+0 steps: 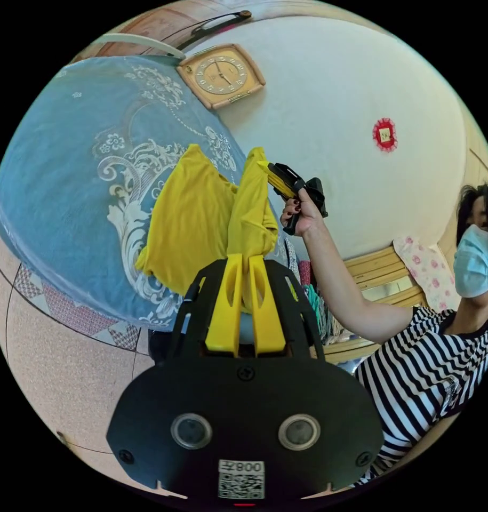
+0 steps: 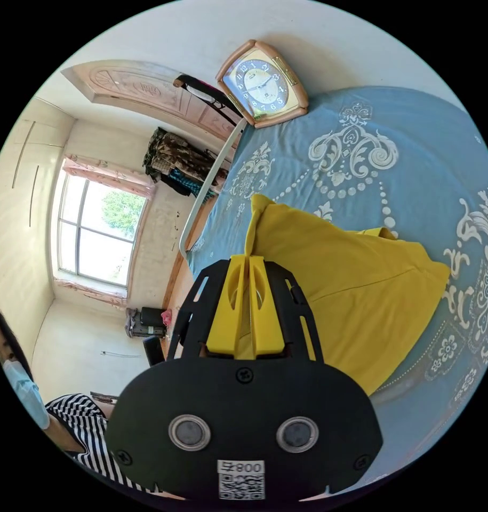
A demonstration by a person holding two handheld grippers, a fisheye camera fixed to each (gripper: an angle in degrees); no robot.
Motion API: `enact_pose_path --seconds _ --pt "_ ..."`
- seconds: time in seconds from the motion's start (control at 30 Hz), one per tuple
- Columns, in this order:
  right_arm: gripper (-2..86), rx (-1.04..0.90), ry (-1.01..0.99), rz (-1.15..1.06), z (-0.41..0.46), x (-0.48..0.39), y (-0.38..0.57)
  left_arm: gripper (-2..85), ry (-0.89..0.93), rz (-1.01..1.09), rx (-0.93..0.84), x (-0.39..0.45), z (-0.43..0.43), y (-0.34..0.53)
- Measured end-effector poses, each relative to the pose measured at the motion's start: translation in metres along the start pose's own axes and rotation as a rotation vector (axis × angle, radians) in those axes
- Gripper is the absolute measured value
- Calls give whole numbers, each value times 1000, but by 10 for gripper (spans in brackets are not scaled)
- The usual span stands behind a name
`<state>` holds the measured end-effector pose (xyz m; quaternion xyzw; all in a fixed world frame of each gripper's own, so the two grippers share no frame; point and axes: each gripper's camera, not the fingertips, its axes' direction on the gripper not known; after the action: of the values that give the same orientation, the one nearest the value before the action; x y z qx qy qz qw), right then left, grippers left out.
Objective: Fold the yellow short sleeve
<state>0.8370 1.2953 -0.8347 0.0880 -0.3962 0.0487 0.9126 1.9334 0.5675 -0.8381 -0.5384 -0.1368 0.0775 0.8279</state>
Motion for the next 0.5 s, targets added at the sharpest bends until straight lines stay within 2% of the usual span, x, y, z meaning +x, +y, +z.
enact_pose_path --seconds 0.5 --pt "8 -172 96 24 138 73 -36 22 -5 -191 50 -13 -97 -25"
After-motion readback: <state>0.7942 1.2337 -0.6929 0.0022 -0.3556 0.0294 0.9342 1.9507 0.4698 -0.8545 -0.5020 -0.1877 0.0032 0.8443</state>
